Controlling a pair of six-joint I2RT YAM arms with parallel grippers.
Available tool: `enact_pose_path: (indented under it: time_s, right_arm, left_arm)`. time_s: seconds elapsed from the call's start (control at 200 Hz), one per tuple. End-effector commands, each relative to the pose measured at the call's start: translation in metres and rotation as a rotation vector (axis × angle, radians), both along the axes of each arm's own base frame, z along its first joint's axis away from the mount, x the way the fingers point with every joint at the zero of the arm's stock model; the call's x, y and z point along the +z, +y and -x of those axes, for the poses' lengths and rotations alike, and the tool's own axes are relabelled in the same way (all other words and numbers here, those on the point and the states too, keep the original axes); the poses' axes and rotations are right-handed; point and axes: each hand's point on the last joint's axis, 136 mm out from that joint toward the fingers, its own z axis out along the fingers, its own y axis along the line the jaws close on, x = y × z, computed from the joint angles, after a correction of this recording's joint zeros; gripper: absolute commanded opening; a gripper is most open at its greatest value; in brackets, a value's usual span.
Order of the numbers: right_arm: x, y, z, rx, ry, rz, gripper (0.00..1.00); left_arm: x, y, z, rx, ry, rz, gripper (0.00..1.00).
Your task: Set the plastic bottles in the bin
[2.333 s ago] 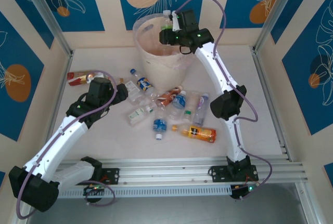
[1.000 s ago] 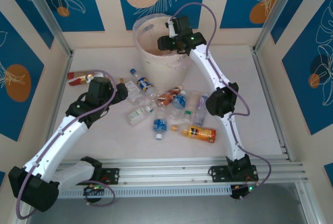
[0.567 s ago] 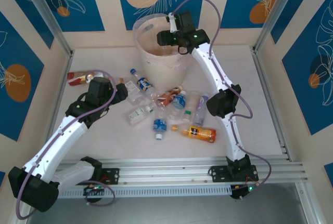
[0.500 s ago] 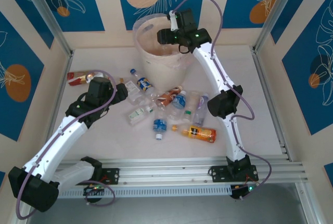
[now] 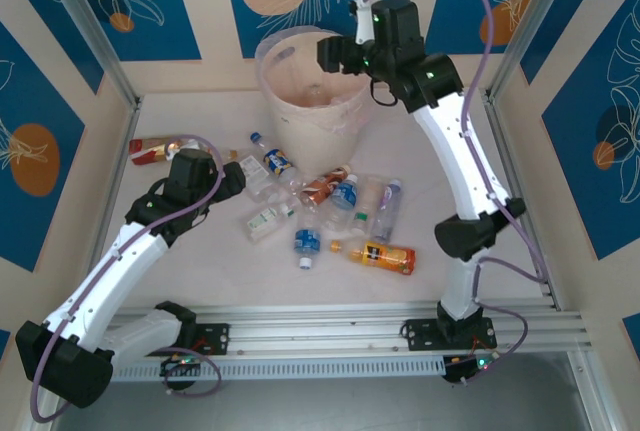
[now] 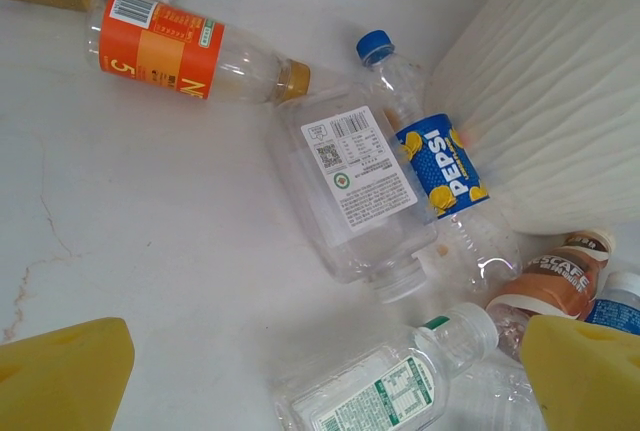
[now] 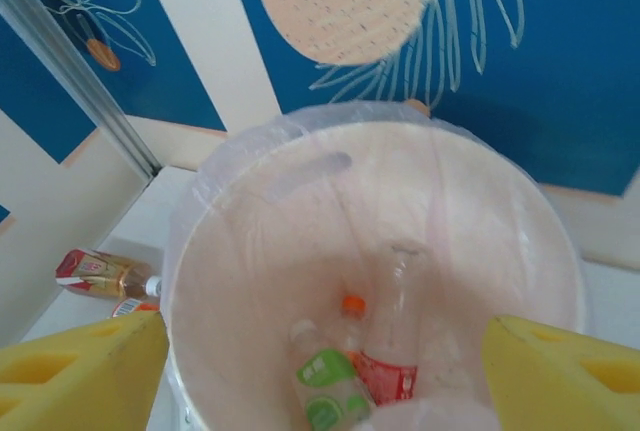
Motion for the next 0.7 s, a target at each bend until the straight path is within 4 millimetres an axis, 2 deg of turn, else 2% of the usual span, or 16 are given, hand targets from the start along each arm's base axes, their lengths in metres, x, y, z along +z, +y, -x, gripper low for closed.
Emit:
enact_pose_path:
  time_s: [0.0, 0.08, 0.19, 0.38, 0.53, 0.695]
  right_arm:
    - [-0.027, -0.025, 0.017, -0.095, 0.087, 0.038, 0.86]
    - [-0.042, -0.040, 0.037, -0.130, 0.111, 0.043, 0.90]
    - [-0.062, -0.062, 0.066, -0.175, 0.143, 0.045, 1.00]
    - [-0.109, -0.103, 0.115, -0.280, 0.232, 0.065, 0.99]
    - [-0.146, -0.135, 0.145, -0.382, 0.319, 0.091, 0.99]
    - [-0.164, -0.157, 0.166, -0.458, 0.351, 0.096, 0.99]
  left_arm:
    - [0.011, 0.000, 0.000, -0.019, -0.011, 0.000, 0.99]
    - [0.007, -0.002, -0.001, -0.021, 0.004, 0.003, 1.00]
    - [-0.001, -0.010, -0.001, -0.060, 0.030, 0.015, 0.99]
    - [-0.016, -0.038, 0.000, -0.261, 0.098, 0.000, 1.00]
    - [-0.036, -0.058, 0.005, -0.468, 0.229, -0.113, 0.99]
    - [-0.068, -0.075, 0.015, -0.615, 0.367, -0.317, 0.98]
